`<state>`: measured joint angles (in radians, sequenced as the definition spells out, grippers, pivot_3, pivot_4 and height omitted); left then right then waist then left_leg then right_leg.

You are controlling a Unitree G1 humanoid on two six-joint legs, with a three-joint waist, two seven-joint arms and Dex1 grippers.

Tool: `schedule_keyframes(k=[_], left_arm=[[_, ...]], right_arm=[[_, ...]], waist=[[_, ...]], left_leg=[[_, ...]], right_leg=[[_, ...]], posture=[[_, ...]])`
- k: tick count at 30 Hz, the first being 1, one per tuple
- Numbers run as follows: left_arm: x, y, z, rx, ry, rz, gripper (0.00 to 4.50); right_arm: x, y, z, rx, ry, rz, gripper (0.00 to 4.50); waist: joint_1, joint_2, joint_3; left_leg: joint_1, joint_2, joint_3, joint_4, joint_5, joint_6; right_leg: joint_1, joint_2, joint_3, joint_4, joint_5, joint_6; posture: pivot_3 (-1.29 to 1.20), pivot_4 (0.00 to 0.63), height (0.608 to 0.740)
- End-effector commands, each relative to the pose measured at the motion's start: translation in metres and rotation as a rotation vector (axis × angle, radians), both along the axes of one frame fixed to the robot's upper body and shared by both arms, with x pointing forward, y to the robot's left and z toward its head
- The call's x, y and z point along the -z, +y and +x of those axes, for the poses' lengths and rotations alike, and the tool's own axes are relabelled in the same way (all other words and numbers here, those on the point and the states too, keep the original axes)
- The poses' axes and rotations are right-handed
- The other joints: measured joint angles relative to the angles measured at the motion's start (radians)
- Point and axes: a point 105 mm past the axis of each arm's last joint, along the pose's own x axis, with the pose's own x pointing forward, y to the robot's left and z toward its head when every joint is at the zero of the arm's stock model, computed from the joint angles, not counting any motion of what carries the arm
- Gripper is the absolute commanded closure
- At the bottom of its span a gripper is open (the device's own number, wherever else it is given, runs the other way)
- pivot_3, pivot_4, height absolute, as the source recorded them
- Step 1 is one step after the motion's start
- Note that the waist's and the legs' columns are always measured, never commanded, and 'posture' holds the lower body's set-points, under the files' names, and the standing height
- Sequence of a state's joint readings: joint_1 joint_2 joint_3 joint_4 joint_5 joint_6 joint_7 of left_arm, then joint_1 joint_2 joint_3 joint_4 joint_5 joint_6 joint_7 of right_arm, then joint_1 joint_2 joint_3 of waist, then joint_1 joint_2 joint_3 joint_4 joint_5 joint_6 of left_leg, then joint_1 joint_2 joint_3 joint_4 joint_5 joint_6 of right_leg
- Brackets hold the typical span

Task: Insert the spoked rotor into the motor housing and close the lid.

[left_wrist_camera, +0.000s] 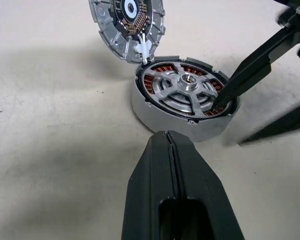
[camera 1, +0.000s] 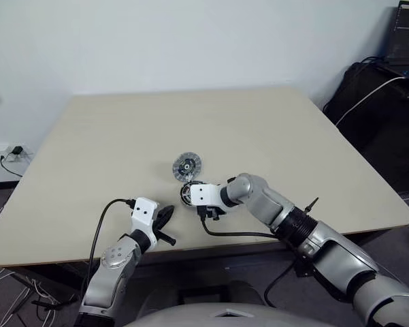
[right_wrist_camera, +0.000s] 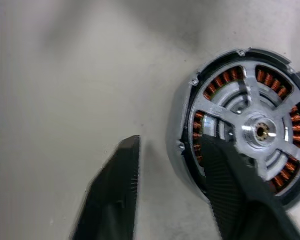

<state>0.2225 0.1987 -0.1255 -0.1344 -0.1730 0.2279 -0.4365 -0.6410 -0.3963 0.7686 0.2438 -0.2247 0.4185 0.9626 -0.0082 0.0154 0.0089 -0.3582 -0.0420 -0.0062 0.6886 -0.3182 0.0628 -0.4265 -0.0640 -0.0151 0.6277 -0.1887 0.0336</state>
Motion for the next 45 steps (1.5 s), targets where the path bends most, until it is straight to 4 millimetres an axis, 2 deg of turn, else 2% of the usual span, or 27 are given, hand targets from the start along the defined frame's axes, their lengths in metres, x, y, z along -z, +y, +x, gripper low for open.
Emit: schedule_keyframes(k=[1, 3, 11, 15, 19, 21, 25, 32, 34, 36, 38, 43, 45], left_arm=[[-0.011, -0.001, 0.006, -0.005, -0.056, -0.011, 4.5], [-0.011, -0.001, 0.006, -0.005, -0.056, -0.011, 4.5], [-0.01, -0.004, 0.007, 0.002, -0.055, -0.017, 4.5], [-0.01, -0.003, 0.007, -0.002, -0.056, -0.021, 4.5], [-0.009, -0.001, 0.007, -0.017, -0.055, -0.023, 4.5], [-0.008, -0.001, 0.006, -0.016, -0.051, -0.025, 4.5], [-0.004, -0.004, 0.005, -0.001, -0.037, -0.026, 4.5], [-0.005, -0.006, 0.009, 0.021, -0.041, -0.023, 4.5], [-0.005, -0.006, 0.009, 0.023, -0.041, -0.021, 4.5], [-0.004, -0.005, 0.009, 0.023, -0.04, -0.02, 4.5], [-0.004, -0.005, 0.007, 0.02, -0.038, -0.02, 4.5], [-0.003, -0.003, 0.005, 0.009, -0.034, -0.02, 4.5], [-0.003, -0.002, 0.005, 0.007, -0.035, -0.021, 4.5]], right_arm=[[-0.004, -0.008, 0.011, 0.033, -0.043, -0.016, 3.86], [-0.004, -0.008, 0.012, 0.04, -0.049, -0.009, 4.41], [-0.019, -0.01, 0.013, 0.17, -0.028, 0.135, 4.43], [-0.035, -0.01, 0.0, 0.287, 0.048, 0.261, 4.43], [-0.028, -0.032, -0.011, 0.684, 0.162, 0.291, 4.43], [-0.027, -0.033, -0.018, 0.796, 0.213, 0.322, 4.43], [-0.027, -0.027, -0.026, 0.932, 0.267, 0.358, 4.43], [-0.029, -0.008, -0.017, 1.046, 0.346, 0.423, 4.43], [-0.028, -0.004, -0.01, 1.083, 0.348, 0.431, 3.72], [-0.029, 0.001, -0.004, 1.074, 0.325, 0.433, 3.14], [-0.041, 0.013, -0.002, 1.011, 0.334, 0.482, 2.53], [-0.065, 0.027, -0.003, 0.812, 0.274, 0.496, 2.53], [-0.073, 0.029, -0.009, 0.651, 0.208, 0.468, 2.53]], waist=[[0.003, 0.0, 0.0], [0.003, 0.0, 0.0], [0.013, -0.001, 0.001], [0.025, -0.002, 0.001], [0.029, -0.002, 0.002], [0.033, -0.002, 0.002], [0.034, -0.001, 0.002], [0.025, -0.001, 0.002], [0.02, -0.001, 0.003], [0.015, -0.001, 0.003], [0.012, -0.001, 0.003], [0.001, 0.0, 0.004], [0.001, 0.0, 0.004]], left_leg=[[0.0, 0.0, 0.0, 0.0, 0.001, -0.001], [0.0, 0.0, -0.001, 0.0, 0.001, -0.001], [0.0, 0.0, 0.0, 0.001, 0.005, 0.0], [-0.004, -0.001, -0.001, 0.0, 0.005, 0.001], [-0.007, 0.0, -0.001, 0.0, 0.004, -0.001], [-0.007, 0.001, -0.002, -0.001, 0.003, -0.002], [-0.005, 0.0, -0.002, -0.001, 0.001, -0.005], [-0.004, 0.0, -0.002, -0.001, 0.004, -0.001], [-0.004, 0.0, -0.002, -0.001, 0.004, -0.001], [-0.003, 0.0, -0.002, -0.001, 0.004, -0.001], [-0.003, 0.0, -0.002, -0.002, 0.004, -0.001], [-0.003, 0.0, -0.003, -0.003, 0.004, -0.001], [-0.003, 0.0, -0.004, -0.003, 0.004, -0.001]], right_leg=[[0.0, 0.0, 0.0, 0.0, 0.0, 0.0], [0.0, 0.0, -0.001, 0.0, 0.001, 0.0], [0.001, 0.002, -0.002, 0.0, 0.003, 0.0], [-0.001, 0.0, -0.001, 0.0, 0.003, 0.0], [-0.003, -0.001, -0.001, 0.0, 0.003, -0.002], [-0.003, -0.001, -0.001, 0.0, 0.002, -0.002], [-0.004, -0.002, -0.003, -0.001, 0.002, -0.002], [-0.003, 0.003, -0.007, 0.0, 0.002, -0.001], [-0.002, 0.003, -0.007, 0.0, 0.002, -0.001], [-0.002, 0.003, -0.007, 0.0, 0.002, -0.001], [-0.002, 0.003, -0.008, 0.0, 0.002, -0.001], [-0.003, 0.003, -0.008, -0.001, 0.002, -0.001], [-0.002, 0.003, -0.009, -0.001, 0.002, -0.002]], posture=[[0.0, 0.0, 0.74], [0.0, 0.0, 0.74], [0.0, 0.0, 0.74], [0.0, 0.0, 0.74], [0.0, 0.0, 0.74], [0.0, 0.0, 0.74], [0.0, 0.0, 0.74], [0.0, 0.0, 0.74], [0.0, 0.0, 0.74], [0.0, 0.0, 0.74], [0.0, 0.0, 0.74], [0.0, 0.0, 0.74], [0.0, 0.0, 0.74]])
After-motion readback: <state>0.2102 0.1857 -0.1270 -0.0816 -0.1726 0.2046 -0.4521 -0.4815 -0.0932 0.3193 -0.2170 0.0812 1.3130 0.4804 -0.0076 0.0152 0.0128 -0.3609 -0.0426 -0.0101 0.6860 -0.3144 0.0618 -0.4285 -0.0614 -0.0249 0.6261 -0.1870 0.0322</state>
